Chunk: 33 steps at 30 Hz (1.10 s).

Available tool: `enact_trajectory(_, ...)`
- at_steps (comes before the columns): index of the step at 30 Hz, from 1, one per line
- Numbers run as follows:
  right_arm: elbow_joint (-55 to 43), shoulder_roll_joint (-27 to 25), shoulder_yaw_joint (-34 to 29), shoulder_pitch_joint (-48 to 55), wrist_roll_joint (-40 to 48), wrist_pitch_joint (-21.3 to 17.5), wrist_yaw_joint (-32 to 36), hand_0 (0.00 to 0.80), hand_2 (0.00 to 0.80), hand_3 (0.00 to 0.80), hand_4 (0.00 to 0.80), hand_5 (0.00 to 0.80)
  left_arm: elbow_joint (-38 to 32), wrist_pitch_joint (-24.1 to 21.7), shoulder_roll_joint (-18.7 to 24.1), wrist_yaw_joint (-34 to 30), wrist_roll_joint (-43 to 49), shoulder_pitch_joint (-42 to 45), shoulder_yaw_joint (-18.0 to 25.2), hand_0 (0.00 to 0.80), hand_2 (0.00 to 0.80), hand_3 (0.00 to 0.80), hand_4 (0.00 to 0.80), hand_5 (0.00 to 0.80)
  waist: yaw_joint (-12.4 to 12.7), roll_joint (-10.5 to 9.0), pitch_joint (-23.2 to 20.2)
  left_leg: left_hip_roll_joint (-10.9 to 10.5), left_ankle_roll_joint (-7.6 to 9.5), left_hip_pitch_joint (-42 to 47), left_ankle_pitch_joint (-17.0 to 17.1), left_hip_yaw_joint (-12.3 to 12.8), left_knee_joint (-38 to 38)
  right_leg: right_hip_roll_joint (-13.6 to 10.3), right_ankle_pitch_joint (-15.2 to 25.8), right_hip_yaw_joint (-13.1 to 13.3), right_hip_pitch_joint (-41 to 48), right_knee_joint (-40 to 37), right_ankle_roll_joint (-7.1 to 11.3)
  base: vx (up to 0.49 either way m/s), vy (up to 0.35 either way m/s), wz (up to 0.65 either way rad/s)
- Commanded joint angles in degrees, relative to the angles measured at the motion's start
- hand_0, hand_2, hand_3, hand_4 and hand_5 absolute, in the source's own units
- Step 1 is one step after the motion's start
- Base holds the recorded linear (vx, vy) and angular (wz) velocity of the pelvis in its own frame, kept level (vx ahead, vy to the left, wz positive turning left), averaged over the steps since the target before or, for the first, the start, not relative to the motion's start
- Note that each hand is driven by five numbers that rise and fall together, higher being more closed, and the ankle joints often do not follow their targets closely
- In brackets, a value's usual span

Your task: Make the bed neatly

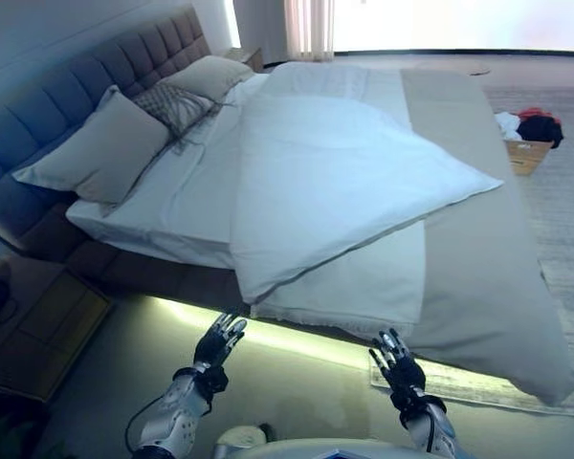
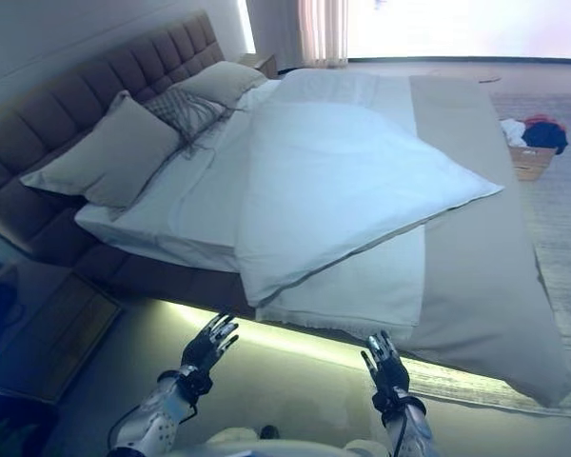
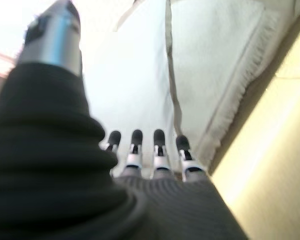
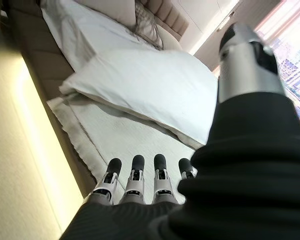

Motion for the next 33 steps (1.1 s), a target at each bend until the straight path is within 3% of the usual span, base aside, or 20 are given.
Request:
enact_trajectory(1,-5.19,1.0,-1.99,1.04,1.74,-2.07,1.98,0.0,0.0,0.0,0.0,0.0,-5.4,-2.57,2.6,-0.08,-0.59,0.07,2.95,0.0,0.0,0.0,0.0,0.0,-0.52,0.38,1.61,-3.12,8.95,2.45,-9.18,-3.56,6.53,2.98,24.34,6.61,-7.93,0.6,5.52,0.148,0.189,0.59)
enact_trajectory(2,-4.86,0.88,-2.08,1.11,1.91,-1.56,2.95,0.0,0.0,0.0,0.0,0.0,-5.76,-2.47,2.81,0.42,-1.26,0.1,3.43,0.0,0.0,0.0,0.0,0.0,-0.66,0.12,1.8,-3.61,9.04,3.09,-9.65,-3.77,6.58,3.18,25.17,6.13,-9.06,-1.38,5.61,0.135,0.077,0.47)
enact_trajectory(3,-4.44,0.78,-1.92,1.01,1.47,-1.79,3.84,0.0,0.0,0.0,0.0,0.0,-6.34,-2.38,2.98,1.24,-1.7,-0.08,3.7,0.0,0.0,0.0,0.0,0.0,-0.9,-0.38,1.83,-3.85,9.03,3.04,-8.81,-3.71,6.24,3.58,26.95,4.28,-9.3,-6.38,4.43,0.164,-0.06,0.25)
enact_trajectory(5,-3.15,0.47,-1.79,0.22,1.67,-2.44,4.99,0.0,0.0,0.0,0.0,0.0,-6.99,-1.8,3.21,2.78,-2.54,-0.92,3.62,0.0,0.0,0.0,0.0,0.0,-1.61,-2.47,1.83,-5.22,7.77,4.93,-11.21,-6.27,5.89,4.72,29.25,3.92,-9.26,-20.74,7.06,0.293,-0.201,-0.14)
enact_trajectory(7,-1.13,0.05,-2.15,-2.36,2.55,-2.23,4.74,0.0,0.0,0.0,0.0,0.0,-6.31,-0.99,3.56,2.74,-2.93,-2.57,3.46,0.0,0.0,0.0,0.0,0.0,-2.61,-4.49,1.97,-5.89,6.55,6.34,-11.71,-7.08,5.14,4.74,32.19,2.04,-8.96,-35.55,7.99,0.349,-0.247,-0.32)
enact_trajectory(9,0.11,-0.23,-2.16,-4.78,2.76,-1.54,3.6,0.0,0.0,0.0,0.0,0.0,-5.36,-0.79,3.61,1.59,-3.19,-3.76,3.19,0.0,0.0,0.0,0.0,0.0,-2.9,-4.71,2.07,-5.15,6.03,8.19,-12.78,-7.11,4.31,6.44,33.91,-0.2,-8.02,-44.08,8.98,0.365,-0.195,-0.18)
enact_trajectory(12,1.5,-0.11,-1.39,-5.69,2.83,-1.9,2.69,0.0,0.0,0.0,0.0,0.0,-4.99,-0.34,3.28,0.03,-2.87,-3.99,2.93,0.0,0.0,0.0,0.0,0.0,-2.02,-5.31,1.73,-4.62,6.26,9.13,-13.69,-6.43,4.25,7.27,34.04,-3.69,-7.4,-44.44,9.07,0.305,-0.157,0.03)
enact_trajectory(17,4.51,0.28,-1.95,-3.71,2.72,-1.94,4.6,0.0,0.0,0.0,0.0,0.0,-5.87,-0.31,2.33,-1.29,-1.95,-1.68,2.81,0.0,0.0,0.0,0.0,0.0,-1.75,-6.35,1.05,-3.25,6.12,8.55,-16.49,-5.1,10.15,7.78,31.23,-2.43,-4.93,-40.16,8.62,0.381,-0.275,0.23)
enact_trajectory(18,4.97,0.18,-2.27,-3.28,2.52,-1.54,4.01,0.0,0.0,0.0,0.0,0.0,-6.23,-0.23,2.25,-1.04,-2.91,-0.63,3.01,0.0,0.0,0.0,0.0,0.0,-1.43,-5.99,1.01,-2.17,5.99,8.94,-17.43,-4.89,11.39,7.94,30.7,-2.41,-4.47,-37.78,8.58,0.384,-0.32,0.32)
enact_trajectory(21,3.3,-0.26,-1.69,-2.74,2.85,-1.41,5.89,0.0,0.0,0.0,0.0,0.0,-7.5,-0.28,2.28,-3.52,-2.76,1.54,4.43,0.0,0.0,0.0,0.0,0.0,-1.2,-5.66,0.81,0.35,3.59,6.82,-11.67,-5.28,16.66,10.52,26.96,-1.93,-2.5,-35.22,6.62,0.343,-0.353,0.23)
enact_trajectory(24,3.68,-1.2,-1.8,-3.29,2.69,-0.84,4.85,0.0,0.0,0.0,0.0,0.0,-7.44,-1.7,1.75,-3.82,-2.77,1.87,3.04,0.0,0.0,0.0,0.0,0.0,-1.46,-5.38,0.07,1.08,1.93,5.17,-8.42,-5.46,21.09,12.83,23.43,-2.13,-1.01,-35.15,4.8,0.262,-0.246,-0.11)
enact_trajectory(27,3.99,-3.03,-2.05,-3.6,3.99,-0.88,4.94,0.0,0.0,0.0,0.0,0.0,-8.18,-2.31,1.38,-4.07,-2.85,1.23,1.02,0.0,0.0,0.0,0.0,0.0,-1.81,-5.16,0.08,0.88,-0.39,0.09,-3.21,-4.71,34.33,14.47,18.97,-3.78,1.59,-34.63,1.32,0.229,-0.243,-0.08)
enact_trajectory(29,4.16,-3.84,-2.29,-3.24,4.51,-1.05,4.55,0.0,0.0,0.0,0.0,0.0,-8.13,-2.5,1.06,-4.61,-2.94,1.33,0.07,0.0,0.0,0.0,0.0,0.0,-2.08,-4.94,0.4,2.7,-1.58,-4.36,0.36,-4.04,39.48,15.58,17.25,-3.96,3.22,-34.61,-0.6,0.174,-0.187,0.04)
enact_trajectory(31,3.79,-4.35,-2.75,-2.58,6.13,-1.37,4.76,0.0,0.0,0.0,0.0,0.0,-8.41,-2.67,0.83,-5.52,-2.49,1.68,-0.8,0.0,0.0,0.0,0.0,0.0,-2.07,-4.74,1.42,5.42,-1.28,-8.93,1.84,-4.15,37.93,16.54,16.36,-3.24,4.36,-34.55,-1.27,0.159,-0.109,0.08)
enact_trajectory(33,3.21,-4.04,-2.69,-2.73,6.18,-1.41,4.62,0.0,0.0,0.0,0.0,0.0,-8.43,-3.01,1.06,-6.01,-2.4,2.06,-0.58,0.0,0.0,0.0,0.0,0.0,-1.56,-4.03,2.2,7.25,-1.61,-9.02,4.53,-4.73,28.06,18.18,15.52,-1.96,5.25,-34.79,-1.04,0.215,-0.011,-0.02)
